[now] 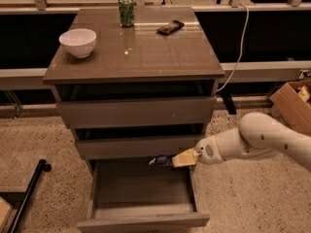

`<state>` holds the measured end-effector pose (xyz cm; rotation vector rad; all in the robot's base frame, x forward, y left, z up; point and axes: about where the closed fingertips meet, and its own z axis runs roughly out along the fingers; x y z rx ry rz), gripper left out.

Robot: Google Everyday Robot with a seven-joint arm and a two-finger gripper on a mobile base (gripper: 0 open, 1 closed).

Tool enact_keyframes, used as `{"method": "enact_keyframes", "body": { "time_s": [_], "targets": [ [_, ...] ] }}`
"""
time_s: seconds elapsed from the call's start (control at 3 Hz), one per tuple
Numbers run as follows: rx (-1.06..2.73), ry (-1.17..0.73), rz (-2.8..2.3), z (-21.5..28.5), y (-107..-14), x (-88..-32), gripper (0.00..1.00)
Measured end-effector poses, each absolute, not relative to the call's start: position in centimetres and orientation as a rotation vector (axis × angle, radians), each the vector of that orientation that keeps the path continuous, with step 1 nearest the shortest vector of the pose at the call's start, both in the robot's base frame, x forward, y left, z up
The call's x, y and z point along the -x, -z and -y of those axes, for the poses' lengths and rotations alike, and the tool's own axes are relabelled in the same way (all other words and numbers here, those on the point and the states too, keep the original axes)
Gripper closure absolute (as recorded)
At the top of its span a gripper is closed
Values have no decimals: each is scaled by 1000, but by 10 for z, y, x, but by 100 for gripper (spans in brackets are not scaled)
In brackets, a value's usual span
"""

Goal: Place rxbar blueberry into bottom drawer

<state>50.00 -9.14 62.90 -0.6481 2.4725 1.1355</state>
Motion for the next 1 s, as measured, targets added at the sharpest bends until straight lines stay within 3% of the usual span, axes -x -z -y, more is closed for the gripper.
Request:
{"method": "enact_keyframes", "body": {
  "time_s": [0.67, 1.0],
  "targets": [
    [508, -1377, -2477, 56, -475, -512, 100],
    [485, -1414, -2489, 51, -458, -506, 100]
  ]
}}
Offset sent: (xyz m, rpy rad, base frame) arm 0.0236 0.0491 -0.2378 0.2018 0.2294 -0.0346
